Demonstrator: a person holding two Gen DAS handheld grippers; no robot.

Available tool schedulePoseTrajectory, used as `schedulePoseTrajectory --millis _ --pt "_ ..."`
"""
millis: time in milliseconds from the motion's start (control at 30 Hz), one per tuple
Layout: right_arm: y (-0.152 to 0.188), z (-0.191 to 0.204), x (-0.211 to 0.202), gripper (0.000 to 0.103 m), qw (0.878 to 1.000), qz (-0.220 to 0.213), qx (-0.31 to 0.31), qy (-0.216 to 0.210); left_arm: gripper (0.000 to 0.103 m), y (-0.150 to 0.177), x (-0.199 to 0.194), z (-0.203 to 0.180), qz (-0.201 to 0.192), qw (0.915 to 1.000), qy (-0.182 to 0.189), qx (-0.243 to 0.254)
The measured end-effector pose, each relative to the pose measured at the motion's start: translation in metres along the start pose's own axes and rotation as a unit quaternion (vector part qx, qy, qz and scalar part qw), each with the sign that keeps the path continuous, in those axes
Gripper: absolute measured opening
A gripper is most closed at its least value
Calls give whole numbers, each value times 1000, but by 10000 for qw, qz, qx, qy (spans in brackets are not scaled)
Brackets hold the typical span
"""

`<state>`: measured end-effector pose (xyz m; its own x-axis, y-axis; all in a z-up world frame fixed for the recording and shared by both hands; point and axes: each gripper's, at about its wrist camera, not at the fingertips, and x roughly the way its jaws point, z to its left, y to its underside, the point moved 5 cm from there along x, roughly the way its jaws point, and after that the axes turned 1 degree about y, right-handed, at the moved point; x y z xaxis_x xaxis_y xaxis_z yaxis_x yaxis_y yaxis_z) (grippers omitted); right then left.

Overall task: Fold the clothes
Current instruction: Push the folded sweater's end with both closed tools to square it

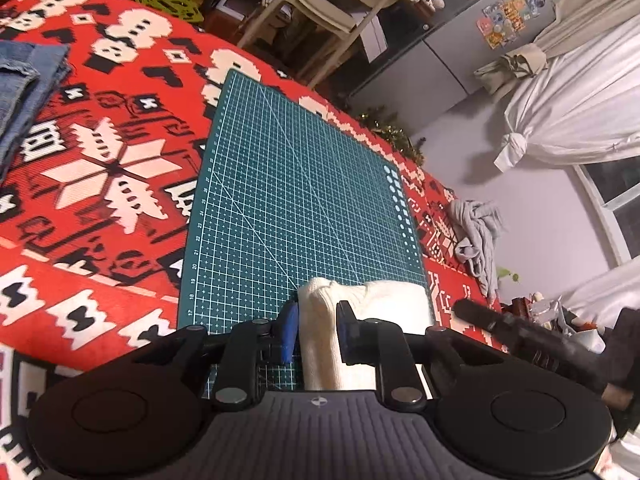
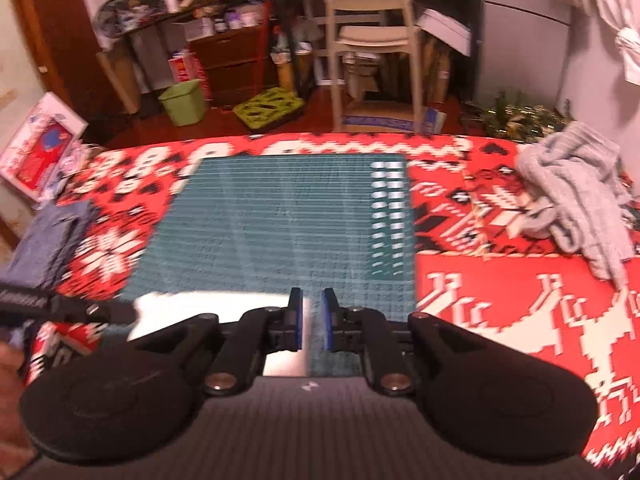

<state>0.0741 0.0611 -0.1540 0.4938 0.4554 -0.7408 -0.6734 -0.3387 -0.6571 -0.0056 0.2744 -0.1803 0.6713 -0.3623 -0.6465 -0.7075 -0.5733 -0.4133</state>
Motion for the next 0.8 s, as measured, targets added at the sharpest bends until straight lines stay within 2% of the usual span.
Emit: schedulePoseTrajectory --millis 133,333,467,600,800 --pt "14 29 -4 12 9992 34 -351 -209 19 7 -15 -12 -55 9999 80 95" --pt "42 59 -7 12 9977 310 -338 -501 19 28 -17 -33 78 9992 322 228" --pt "59 65 -17 13 9978 313 -322 -493 19 43 -8 -47 278 9982 419 319" --pt "64 61 -28 13 9983 261 -254 -448 19 51 -5 -62 311 9972 455 503" --pt "72 55 -43 13 9990 182 -153 -379 18 57 9 -69 405 9968 172 661"
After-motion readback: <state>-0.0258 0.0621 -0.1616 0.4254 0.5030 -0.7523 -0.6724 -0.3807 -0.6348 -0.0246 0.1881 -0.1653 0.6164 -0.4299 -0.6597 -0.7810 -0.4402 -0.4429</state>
